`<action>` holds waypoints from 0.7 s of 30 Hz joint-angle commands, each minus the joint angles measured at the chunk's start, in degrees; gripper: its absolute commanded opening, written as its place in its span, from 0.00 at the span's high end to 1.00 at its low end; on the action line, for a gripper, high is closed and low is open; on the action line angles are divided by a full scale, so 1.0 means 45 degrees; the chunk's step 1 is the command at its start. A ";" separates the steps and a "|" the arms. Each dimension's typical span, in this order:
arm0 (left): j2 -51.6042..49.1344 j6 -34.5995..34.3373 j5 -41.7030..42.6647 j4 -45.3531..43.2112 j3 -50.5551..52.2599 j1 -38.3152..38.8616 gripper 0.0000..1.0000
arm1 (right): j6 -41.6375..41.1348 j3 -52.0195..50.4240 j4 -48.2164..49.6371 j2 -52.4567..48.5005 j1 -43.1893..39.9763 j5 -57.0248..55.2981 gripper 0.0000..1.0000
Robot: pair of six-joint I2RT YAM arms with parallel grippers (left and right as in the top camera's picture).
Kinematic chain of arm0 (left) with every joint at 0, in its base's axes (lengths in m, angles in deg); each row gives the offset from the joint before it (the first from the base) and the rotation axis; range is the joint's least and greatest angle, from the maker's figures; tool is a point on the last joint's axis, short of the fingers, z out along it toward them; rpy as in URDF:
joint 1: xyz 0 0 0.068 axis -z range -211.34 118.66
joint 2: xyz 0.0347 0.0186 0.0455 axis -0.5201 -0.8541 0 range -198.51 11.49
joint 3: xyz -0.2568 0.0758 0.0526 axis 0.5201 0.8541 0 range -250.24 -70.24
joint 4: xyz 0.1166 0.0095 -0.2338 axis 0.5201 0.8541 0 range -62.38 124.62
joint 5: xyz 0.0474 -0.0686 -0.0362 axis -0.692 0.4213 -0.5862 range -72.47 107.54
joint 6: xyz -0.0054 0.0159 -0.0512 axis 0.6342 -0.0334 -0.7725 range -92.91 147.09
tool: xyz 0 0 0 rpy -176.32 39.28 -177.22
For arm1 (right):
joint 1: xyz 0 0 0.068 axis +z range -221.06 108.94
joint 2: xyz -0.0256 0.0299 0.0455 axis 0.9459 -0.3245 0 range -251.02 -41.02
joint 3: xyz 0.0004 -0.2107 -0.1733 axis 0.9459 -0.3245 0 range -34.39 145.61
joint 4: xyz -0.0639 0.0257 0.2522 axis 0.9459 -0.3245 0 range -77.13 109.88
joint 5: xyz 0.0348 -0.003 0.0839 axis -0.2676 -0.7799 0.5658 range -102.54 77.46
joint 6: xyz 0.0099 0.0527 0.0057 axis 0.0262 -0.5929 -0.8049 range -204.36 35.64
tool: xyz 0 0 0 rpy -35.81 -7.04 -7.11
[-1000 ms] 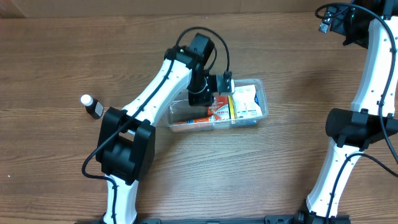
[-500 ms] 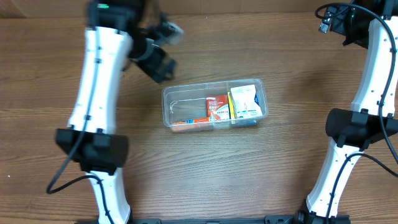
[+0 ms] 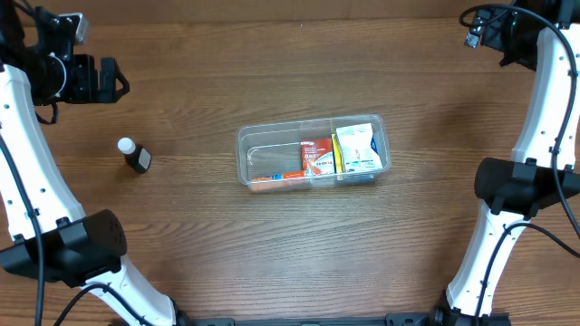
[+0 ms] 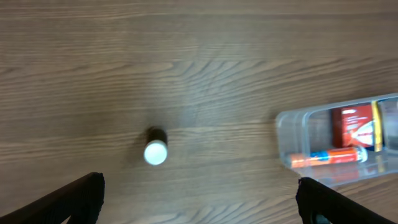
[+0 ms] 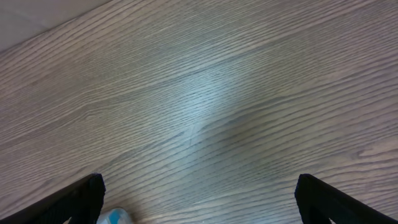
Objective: Pack container
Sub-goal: 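Move the left gripper down to the small dark bottle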
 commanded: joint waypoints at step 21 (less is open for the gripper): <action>-0.2803 -0.2040 -0.2652 -0.2302 0.5333 0.0107 0.12 | -0.0053 0.0345 0.0034 0.0151 0.0015 0.0010 0.00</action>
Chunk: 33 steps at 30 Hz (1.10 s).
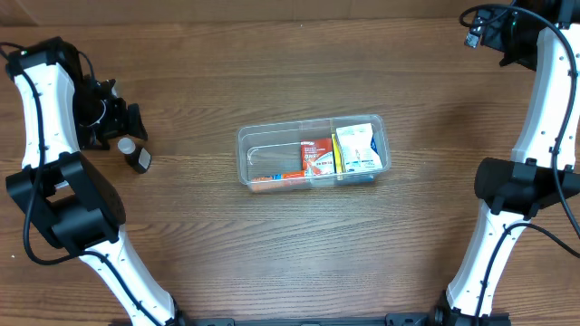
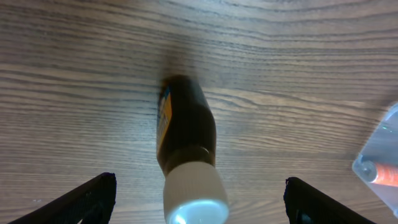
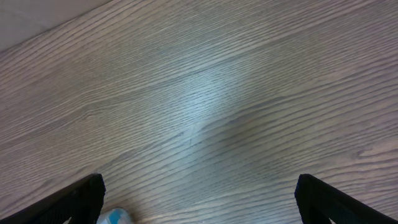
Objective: Pack container
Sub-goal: 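Move the left gripper down to the small dark bottle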
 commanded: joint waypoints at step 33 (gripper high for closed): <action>0.0121 -0.0359 -0.0534 -0.1787 0.2079 0.1195 0.47 | -0.0049 0.0345 0.0039 0.0151 0.0015 0.0005 0.00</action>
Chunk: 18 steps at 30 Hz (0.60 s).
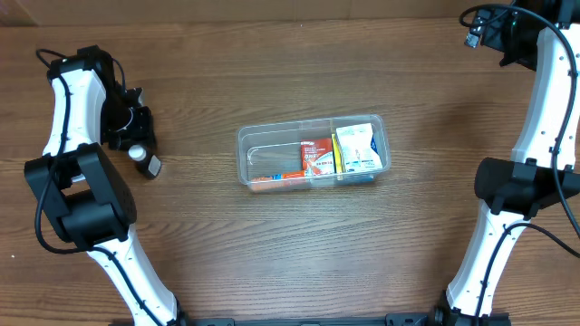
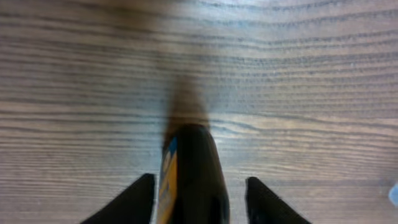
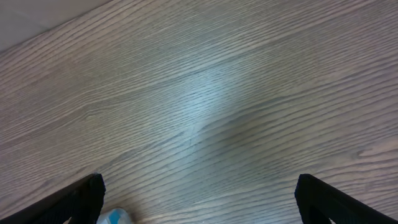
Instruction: Pack container
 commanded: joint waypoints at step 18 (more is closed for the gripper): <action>0.0253 0.0238 -0.0729 0.1481 -0.0559 0.1107 0.46 | -0.0044 0.0345 0.0034 0.0155 0.0010 0.0005 0.00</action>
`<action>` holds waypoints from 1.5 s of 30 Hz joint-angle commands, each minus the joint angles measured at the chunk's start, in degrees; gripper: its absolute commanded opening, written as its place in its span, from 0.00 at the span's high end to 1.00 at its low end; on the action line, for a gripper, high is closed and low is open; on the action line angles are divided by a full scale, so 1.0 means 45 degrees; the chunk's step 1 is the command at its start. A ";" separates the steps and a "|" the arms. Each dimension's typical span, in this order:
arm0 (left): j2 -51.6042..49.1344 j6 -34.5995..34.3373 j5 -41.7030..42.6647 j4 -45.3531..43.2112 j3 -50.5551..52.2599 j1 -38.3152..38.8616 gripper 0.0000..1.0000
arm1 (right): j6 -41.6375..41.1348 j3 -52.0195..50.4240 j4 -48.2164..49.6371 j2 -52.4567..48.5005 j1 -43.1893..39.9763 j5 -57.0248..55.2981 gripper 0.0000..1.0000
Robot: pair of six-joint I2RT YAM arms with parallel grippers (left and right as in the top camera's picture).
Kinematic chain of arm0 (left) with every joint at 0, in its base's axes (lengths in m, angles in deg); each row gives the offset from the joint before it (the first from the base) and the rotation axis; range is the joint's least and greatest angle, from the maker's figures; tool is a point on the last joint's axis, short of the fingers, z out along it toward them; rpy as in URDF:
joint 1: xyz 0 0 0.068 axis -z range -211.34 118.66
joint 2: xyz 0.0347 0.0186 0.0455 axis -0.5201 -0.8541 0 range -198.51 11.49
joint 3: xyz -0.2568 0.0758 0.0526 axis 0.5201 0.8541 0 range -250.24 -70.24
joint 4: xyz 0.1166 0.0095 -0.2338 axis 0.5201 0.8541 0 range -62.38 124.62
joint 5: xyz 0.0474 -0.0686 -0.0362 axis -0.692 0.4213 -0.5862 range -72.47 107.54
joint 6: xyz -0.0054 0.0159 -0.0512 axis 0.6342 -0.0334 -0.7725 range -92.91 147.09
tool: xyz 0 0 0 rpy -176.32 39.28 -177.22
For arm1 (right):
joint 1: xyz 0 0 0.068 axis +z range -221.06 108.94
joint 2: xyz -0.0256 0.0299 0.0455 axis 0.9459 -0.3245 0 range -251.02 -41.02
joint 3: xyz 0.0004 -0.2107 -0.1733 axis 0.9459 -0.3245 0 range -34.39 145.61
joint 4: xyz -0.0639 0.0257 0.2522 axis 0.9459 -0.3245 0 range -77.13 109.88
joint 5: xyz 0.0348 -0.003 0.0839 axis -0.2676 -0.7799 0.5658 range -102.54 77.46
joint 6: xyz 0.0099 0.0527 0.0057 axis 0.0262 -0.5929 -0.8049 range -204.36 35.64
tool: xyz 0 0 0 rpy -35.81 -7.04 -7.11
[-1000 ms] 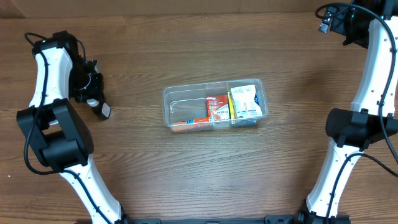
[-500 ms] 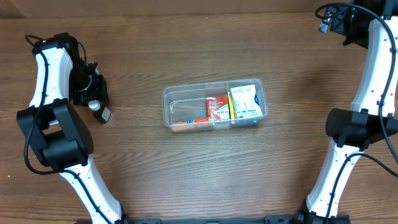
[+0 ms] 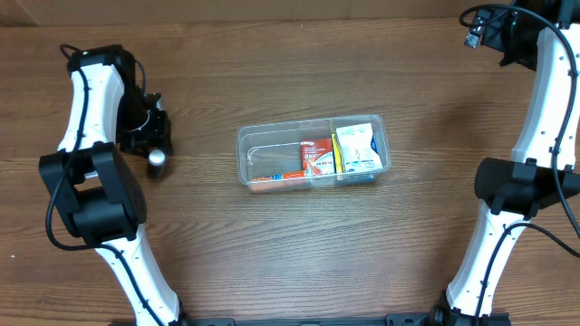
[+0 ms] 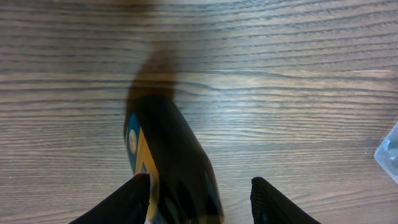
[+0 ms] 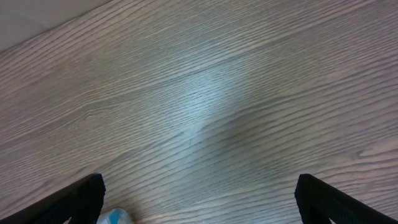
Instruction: Pack container
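Note:
The clear plastic container (image 3: 313,151) lies at the table's middle, holding a red box (image 3: 316,156), white packets (image 3: 356,148) and an orange tube (image 3: 276,178); its left section has free room. A small dark bottle (image 4: 168,162) with a blue-and-yellow label and a white cap (image 3: 157,160) sits tilted between the fingers of my left gripper (image 4: 199,202), which is shut on it left of the container. My left gripper (image 3: 149,136) is seen from above beside the cap. My right gripper (image 5: 199,205) hangs open over bare wood at the far right corner.
The wooden table (image 3: 272,254) is bare round the container. A corner of the container (image 4: 388,152) shows at the right edge of the left wrist view. A small white-and-blue scrap (image 5: 115,216) lies by my right gripper's left finger.
My left gripper has moved a little to the right, towards the container, with the bottle in it. The bottle now looks tilted and clear of its old spot. The right arm is unchanged.
The bottle stood alone at the left with my left gripper open, far back from it. Then the open gripper was low beside the bottle. Then its fingers had closed in round the bottle. Now the bottle has shifted right with the gripper. The right arm stayed still.

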 commanded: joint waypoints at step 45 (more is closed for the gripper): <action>0.2929 -0.4643 0.0602 -0.0617 0.2045 0.2307 0.00 | -0.0053 0.0345 0.0024 0.0151 0.0015 0.0010 0.00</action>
